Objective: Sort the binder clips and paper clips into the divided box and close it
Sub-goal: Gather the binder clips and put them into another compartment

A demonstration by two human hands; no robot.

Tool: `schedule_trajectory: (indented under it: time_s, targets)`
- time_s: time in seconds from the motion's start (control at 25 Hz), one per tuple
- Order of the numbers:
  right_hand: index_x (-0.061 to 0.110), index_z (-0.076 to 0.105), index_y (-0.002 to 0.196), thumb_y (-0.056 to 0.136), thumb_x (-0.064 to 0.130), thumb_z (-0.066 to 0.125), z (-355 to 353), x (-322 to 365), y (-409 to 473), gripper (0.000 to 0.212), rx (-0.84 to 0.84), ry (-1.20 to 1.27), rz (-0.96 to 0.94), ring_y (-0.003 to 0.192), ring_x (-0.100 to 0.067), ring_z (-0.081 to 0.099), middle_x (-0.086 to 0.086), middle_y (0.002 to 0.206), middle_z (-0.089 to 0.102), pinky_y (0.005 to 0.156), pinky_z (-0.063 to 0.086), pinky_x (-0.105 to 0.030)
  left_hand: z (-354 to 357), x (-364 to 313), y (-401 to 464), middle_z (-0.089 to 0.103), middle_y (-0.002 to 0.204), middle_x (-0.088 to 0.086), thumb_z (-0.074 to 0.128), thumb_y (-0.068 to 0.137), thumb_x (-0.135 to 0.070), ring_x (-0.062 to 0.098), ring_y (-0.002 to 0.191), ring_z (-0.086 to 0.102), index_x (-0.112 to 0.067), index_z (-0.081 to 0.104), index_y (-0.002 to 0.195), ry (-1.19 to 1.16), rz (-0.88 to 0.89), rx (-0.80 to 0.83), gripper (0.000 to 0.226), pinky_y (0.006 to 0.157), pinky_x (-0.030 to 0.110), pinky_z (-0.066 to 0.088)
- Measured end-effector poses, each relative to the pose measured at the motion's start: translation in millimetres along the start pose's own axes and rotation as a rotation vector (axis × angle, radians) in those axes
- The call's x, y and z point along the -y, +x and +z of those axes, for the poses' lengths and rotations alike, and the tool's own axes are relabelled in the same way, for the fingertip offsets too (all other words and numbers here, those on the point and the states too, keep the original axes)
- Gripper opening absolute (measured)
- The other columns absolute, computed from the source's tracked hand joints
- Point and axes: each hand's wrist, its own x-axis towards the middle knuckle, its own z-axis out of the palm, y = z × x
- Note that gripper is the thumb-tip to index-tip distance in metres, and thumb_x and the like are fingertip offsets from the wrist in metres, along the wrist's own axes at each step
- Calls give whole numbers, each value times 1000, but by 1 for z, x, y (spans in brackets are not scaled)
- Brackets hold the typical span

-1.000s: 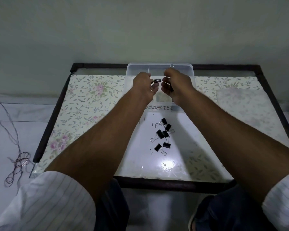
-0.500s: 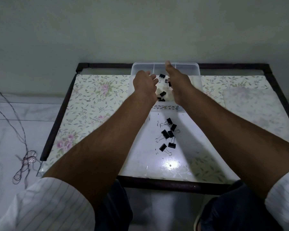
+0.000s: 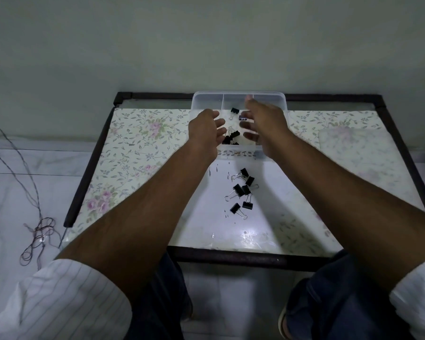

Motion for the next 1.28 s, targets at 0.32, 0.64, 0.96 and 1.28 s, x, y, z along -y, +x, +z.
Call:
schedule_trajectory:
  time_s: [0.32, 0.64, 0.96, 1.28]
  targets:
    - [29, 76, 103, 79, 42, 87, -70, -83, -77, 29, 313, -1118, -288, 88, -13, 69, 8, 97, 74, 78, 57, -32, -51, 72, -82, 74, 92, 0, 72, 96, -33, 18, 77, 70, -15, 74, 99, 1001, 286, 160, 18, 72, 30, 57]
    - [40, 75, 115, 74, 42, 90, -70, -116, -64, 44, 426, -1327, -412, 95, -17, 68, 9, 100, 75, 77, 56, -34, -59, 112, -73, 71, 114, 0, 80, 85, -22, 22, 107, 66, -22, 70, 117, 1542, 449, 191, 33, 77, 27, 43]
    - [35, 72, 96, 79, 29, 81, -70, -105, -54, 20, 559, -1445, -449, 87, -19, 63, 10, 91, 61, 65, 48, -32, -51, 114, -50, 71, 101, -2, 81, 81, -16, 21, 95, 66, -24, 74, 103, 1704, 511, 337, 24, 72, 28, 47]
    - [14, 75, 84, 87, 19, 72, -90, -73, -39, 7, 313, -523, -228, 80, -19, 71, 0, 85, 74, 76, 61, -35, -50, 73, -57, 73, 73, 8, 66, 89, -26, 24, 60, 67, -1, 71, 79, 791, 60, 348, 28, 57, 31, 56]
